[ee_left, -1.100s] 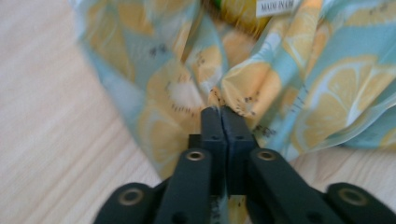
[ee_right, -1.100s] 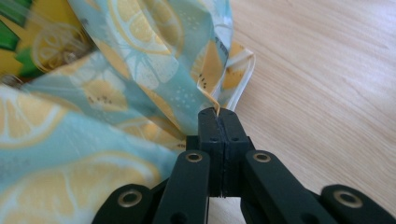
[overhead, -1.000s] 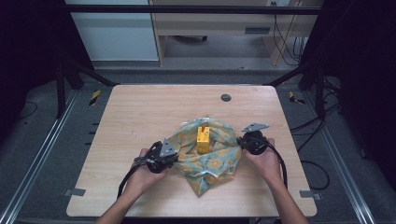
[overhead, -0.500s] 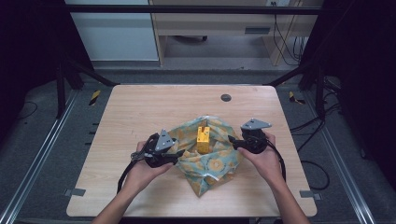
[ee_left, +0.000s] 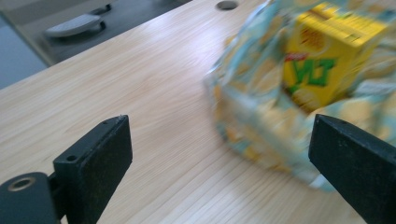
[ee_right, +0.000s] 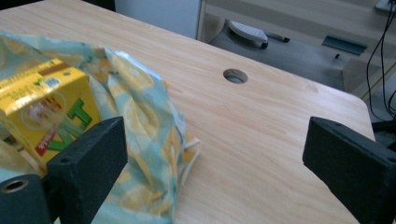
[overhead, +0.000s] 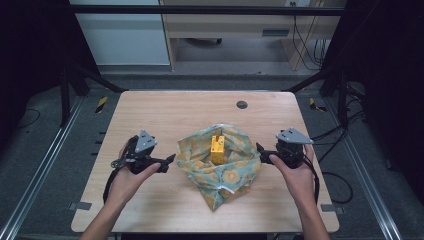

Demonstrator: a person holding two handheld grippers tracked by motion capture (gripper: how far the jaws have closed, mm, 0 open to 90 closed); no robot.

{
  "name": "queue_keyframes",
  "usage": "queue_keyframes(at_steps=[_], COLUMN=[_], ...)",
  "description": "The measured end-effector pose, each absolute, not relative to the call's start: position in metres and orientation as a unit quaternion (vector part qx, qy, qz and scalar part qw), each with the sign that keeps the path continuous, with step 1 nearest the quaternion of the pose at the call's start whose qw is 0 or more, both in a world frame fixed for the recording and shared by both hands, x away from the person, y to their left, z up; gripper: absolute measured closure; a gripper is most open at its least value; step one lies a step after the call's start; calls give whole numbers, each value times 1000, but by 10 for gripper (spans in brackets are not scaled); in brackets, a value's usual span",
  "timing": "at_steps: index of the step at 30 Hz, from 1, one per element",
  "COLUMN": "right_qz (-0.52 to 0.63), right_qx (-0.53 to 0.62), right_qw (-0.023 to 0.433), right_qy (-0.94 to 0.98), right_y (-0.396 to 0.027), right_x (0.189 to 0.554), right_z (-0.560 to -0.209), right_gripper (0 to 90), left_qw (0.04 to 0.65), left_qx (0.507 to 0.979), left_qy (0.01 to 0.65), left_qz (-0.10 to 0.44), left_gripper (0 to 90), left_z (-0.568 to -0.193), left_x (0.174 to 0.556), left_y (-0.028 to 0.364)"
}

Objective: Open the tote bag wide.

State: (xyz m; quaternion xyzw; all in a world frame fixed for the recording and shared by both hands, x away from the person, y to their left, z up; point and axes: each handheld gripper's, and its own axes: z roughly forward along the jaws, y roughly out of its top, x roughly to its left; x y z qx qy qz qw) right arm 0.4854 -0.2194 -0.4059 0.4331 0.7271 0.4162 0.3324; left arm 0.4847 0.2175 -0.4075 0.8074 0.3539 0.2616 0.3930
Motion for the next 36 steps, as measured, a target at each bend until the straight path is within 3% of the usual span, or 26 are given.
queue_keyframes(at_steps=[12,36], right_qz=[369,315], right_qx=[500,509], right_qw=[311,305], right_qy=[719,741], right_y=[-256,-266], right_x=[478,475], right_z=[-450,-491], right_gripper=[101,113], left_qw=[355,322], left_qx=[798,778], left_qy=[416,474], left_qz=[253,259], left_gripper=[50,53], left_z=[-442,-475], left_x=[487,484], left_y=[277,328])
